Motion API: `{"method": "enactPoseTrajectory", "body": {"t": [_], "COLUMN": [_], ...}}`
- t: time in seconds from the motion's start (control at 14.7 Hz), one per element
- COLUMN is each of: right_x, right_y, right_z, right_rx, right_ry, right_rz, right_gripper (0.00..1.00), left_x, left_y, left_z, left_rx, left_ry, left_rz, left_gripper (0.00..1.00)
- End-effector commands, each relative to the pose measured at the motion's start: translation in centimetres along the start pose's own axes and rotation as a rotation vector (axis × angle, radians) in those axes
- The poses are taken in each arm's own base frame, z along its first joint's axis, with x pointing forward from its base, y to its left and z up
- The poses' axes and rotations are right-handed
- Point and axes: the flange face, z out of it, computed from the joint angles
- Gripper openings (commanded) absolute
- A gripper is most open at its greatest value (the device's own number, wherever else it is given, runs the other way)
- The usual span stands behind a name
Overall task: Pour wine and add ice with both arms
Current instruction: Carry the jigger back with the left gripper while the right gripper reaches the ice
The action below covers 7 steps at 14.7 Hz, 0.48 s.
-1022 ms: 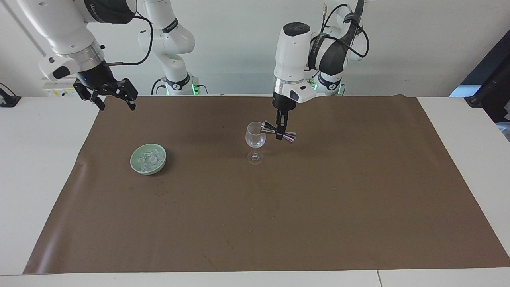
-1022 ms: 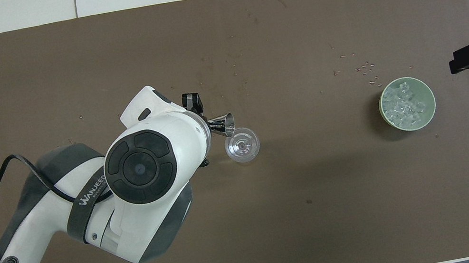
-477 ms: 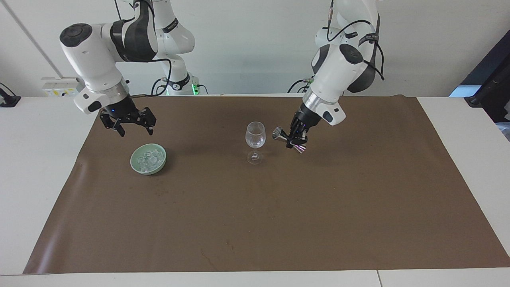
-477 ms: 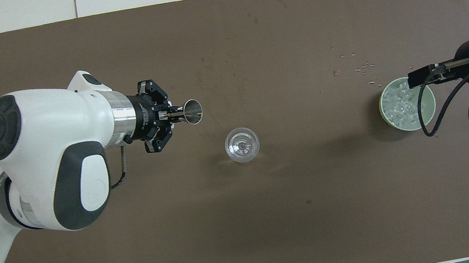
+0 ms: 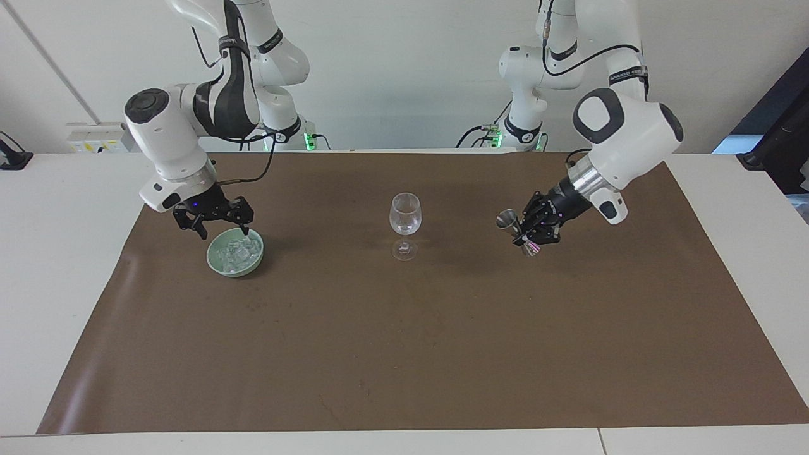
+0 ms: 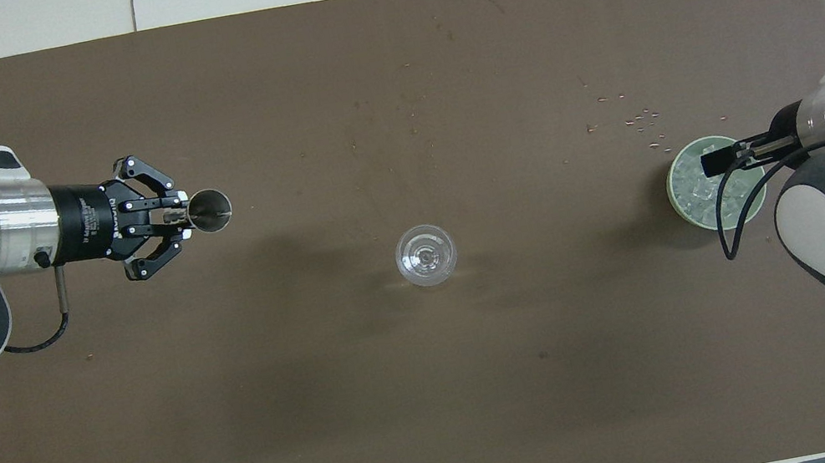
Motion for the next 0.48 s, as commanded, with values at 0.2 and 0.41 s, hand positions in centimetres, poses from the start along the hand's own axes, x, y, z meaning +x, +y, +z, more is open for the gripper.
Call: {"method": "enactPoseTrajectory", "body": {"t": [0.2,0.41], "right_x": [-0.6,-1.3], "right_y": [0.4,0.4], "right_z": [3.2,4.1], "right_rx": [0.010,0.013], "right_ry": [0.009,-0.010], "right_rz": [-0.049,-0.053], "right_gripper": [0.91,0.84], "left_x": [11.3,17.5], "left_y": [-1.7,-1.1], "left_z": [-2.0,-1.5], "left_rx": [-0.070,-0.082], "left_ry": [-0.208,-0.363], "left_rz": [-0.109,-0.117], "left_gripper": [0.00,0.00]}}
